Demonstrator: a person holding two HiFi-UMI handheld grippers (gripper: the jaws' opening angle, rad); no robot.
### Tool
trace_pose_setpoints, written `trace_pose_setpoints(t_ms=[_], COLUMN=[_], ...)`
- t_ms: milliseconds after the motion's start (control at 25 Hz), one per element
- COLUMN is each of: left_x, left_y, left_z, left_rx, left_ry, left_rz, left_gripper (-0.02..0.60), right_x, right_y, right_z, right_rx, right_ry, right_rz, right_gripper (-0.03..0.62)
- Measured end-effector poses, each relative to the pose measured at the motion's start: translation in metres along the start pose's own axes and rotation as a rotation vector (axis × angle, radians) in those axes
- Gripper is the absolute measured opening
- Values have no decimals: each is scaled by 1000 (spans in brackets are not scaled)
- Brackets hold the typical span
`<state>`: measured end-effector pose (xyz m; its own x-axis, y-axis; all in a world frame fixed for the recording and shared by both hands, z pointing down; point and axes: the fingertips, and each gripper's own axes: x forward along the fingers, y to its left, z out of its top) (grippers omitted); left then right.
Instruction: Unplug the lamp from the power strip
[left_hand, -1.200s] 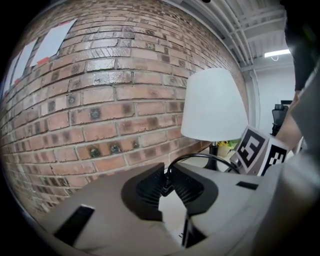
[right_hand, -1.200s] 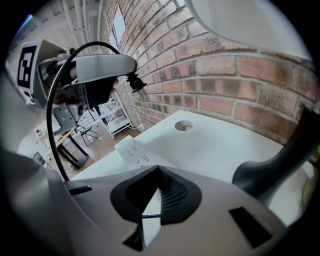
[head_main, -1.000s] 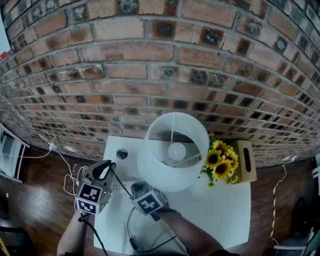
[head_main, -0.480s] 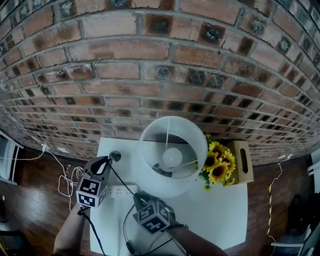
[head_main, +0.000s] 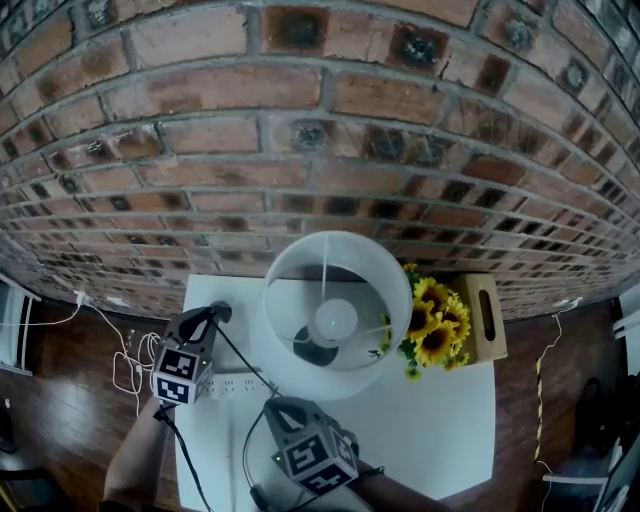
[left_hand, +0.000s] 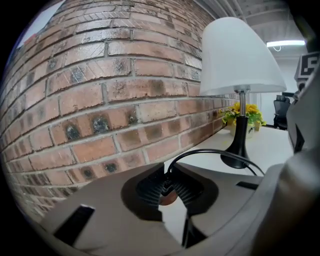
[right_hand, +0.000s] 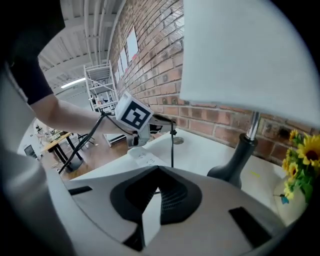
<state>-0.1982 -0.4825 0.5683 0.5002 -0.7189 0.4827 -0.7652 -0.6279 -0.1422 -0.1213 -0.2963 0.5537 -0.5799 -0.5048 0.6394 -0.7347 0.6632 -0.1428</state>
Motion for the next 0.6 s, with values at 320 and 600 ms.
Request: trace_pose_setpoints(t_ms=[320, 600], left_x=[27, 38], left_y=[2, -6], left_z=[-21, -28], left_rx=[-20, -2], left_ry=[31, 97], left_rz=[-32, -80], left_gripper=[57, 60], right_x=[-1, -1], right_y=[13, 13], right_z=[-7, -8], right_rx=[25, 59], right_ry=[26, 24], right_rz=[61, 86], right_gripper=[3, 3])
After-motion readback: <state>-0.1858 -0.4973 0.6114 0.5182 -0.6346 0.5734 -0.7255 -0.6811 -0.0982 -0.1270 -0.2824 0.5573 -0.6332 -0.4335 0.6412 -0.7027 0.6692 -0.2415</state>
